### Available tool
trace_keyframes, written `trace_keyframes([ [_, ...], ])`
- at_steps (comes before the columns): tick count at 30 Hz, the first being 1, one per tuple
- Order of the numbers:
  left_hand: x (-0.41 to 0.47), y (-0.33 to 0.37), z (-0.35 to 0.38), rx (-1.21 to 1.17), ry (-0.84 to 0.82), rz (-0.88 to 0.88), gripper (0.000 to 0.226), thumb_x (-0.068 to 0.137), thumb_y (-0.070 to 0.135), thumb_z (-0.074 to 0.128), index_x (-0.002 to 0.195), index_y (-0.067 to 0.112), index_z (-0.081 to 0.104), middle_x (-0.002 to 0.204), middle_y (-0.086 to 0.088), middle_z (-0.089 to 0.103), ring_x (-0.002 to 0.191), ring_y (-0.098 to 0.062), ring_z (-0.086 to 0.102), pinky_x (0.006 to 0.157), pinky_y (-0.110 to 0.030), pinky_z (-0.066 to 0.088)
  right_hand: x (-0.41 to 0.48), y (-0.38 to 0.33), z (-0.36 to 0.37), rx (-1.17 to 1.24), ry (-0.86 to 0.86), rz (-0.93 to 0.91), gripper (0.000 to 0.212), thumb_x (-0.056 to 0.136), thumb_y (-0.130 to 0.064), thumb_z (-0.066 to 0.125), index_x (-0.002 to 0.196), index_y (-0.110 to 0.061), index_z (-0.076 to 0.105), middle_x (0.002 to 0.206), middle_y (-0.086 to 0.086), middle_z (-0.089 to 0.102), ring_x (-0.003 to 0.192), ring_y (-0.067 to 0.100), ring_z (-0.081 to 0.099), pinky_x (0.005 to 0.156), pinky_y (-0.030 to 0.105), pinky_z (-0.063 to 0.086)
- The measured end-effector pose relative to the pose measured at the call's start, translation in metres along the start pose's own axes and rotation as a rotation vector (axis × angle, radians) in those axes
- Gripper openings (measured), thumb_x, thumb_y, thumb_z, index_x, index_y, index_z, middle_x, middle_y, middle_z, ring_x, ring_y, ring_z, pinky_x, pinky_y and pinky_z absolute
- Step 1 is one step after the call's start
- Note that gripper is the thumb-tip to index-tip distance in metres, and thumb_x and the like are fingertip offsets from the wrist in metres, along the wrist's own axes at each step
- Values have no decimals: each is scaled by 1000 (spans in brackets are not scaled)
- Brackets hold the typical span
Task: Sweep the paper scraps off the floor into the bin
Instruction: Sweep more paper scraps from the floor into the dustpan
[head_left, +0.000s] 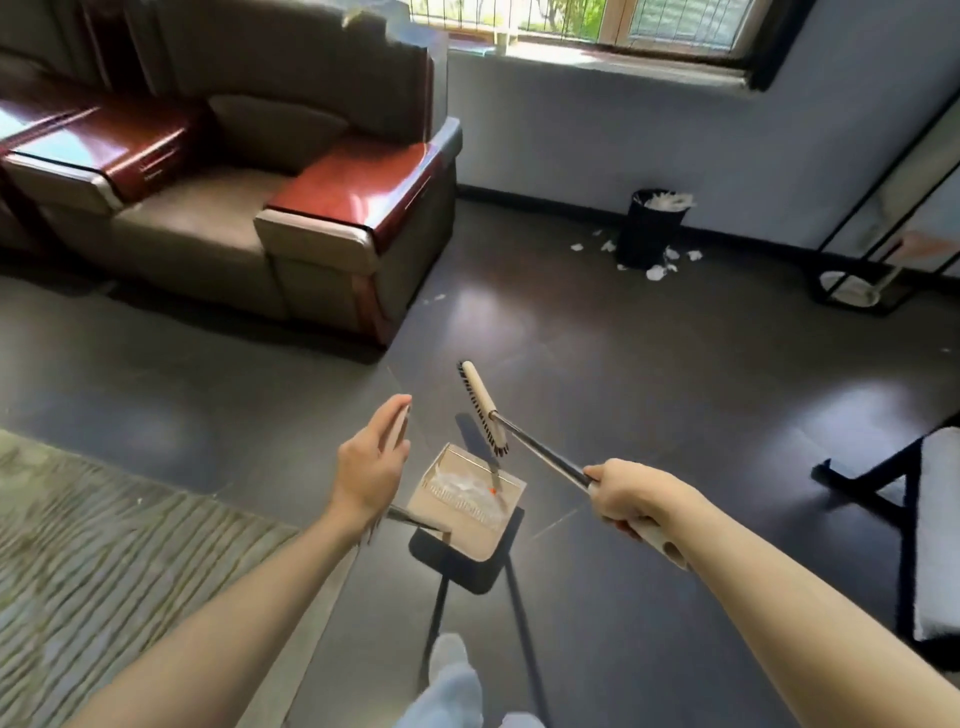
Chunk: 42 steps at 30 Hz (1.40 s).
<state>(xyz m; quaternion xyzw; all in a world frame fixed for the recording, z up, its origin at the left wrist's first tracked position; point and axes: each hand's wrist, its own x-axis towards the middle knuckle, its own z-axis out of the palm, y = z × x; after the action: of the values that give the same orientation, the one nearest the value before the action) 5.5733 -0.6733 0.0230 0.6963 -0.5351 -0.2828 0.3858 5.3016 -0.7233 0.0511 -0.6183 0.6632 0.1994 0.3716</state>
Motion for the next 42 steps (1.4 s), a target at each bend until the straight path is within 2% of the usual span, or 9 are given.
trace_keyframes([
  [5, 122, 7, 13, 8, -48, -13, 49, 95, 11, 54, 140, 28, 44, 134, 1, 54, 119, -18, 52, 101, -34, 43, 81, -34, -88, -7, -12, -15, 42, 86, -5, 38, 123, -17, 53, 68, 5, 57, 42, 15, 51, 40, 21, 43],
  [14, 353, 28, 71, -3, -131, 4, 52, 93, 6, 55, 138, 31, 47, 132, 16, 49, 121, -5, 46, 101, -20, 34, 254, -68, -251, -67, -103, 9, 61, 80, 4, 48, 139, -12, 46, 68, 6, 57, 53, 19, 52, 51, 29, 47],
  [18, 453, 55, 99, -27, -127, 30, 51, 91, 2, 56, 136, 25, 50, 131, 16, 51, 119, 0, 47, 100, -9, 30, 311, -75, -326, -136, -98, 28, 63, 77, 2, 55, 138, -10, 47, 51, -2, 55, 51, 17, 50, 68, 33, 55],
  [20, 498, 69, 113, -29, -118, 64, 51, 89, -2, 57, 135, 21, 52, 127, 17, 51, 118, 1, 47, 96, -3, 27, 337, -76, -366, -153, -76, 35, 63, 76, 2, 57, 137, -12, 48, 60, -3, 52, 52, 16, 50, 75, 34, 56],
  [27, 671, 104, 185, -125, -95, 67, 54, 86, -5, 59, 134, 20, 54, 126, 14, 53, 119, 0, 48, 97, -3, 28, 457, -67, -497, -79, -18, 114, 50, 78, 2, 51, 125, -14, 56, 68, 4, 61, 54, 22, 57, 56, 29, 52],
  [31, 779, 123, 228, -286, -196, 29, 55, 86, -15, 54, 134, 14, 52, 127, 10, 53, 120, 2, 48, 93, 2, 31, 541, -66, -571, -73, -2, 179, 46, 74, 5, 53, 116, -11, 58, 75, 10, 64, 62, 27, 59, 56, 32, 52],
  [35, 877, 136, 270, -356, -295, -2, 57, 88, -15, 51, 137, 14, 48, 136, 5, 50, 126, -2, 46, 110, -23, 33, 605, -60, -646, -118, -10, 236, 43, 75, 2, 56, 116, -8, 63, 68, 7, 66, 50, 23, 60, 52, 29, 52],
  [37, 920, 146, 292, -352, -319, -11, 58, 88, -14, 51, 137, 16, 48, 136, 5, 50, 128, -5, 46, 112, -29, 32, 636, -54, -682, -115, -24, 249, 39, 77, 1, 57, 113, -8, 65, 77, 9, 71, 50, 23, 61, 47, 26, 48],
  [42, 1015, 173, 361, -330, -344, -36, 60, 88, -15, 51, 133, 25, 50, 137, 3, 51, 123, 4, 48, 105, -15, 35, 737, -23, -773, -87, 20, 266, 40, 79, -2, 57, 118, -9, 62, 97, 8, 72, 78, 25, 71, 52, 26, 51],
])
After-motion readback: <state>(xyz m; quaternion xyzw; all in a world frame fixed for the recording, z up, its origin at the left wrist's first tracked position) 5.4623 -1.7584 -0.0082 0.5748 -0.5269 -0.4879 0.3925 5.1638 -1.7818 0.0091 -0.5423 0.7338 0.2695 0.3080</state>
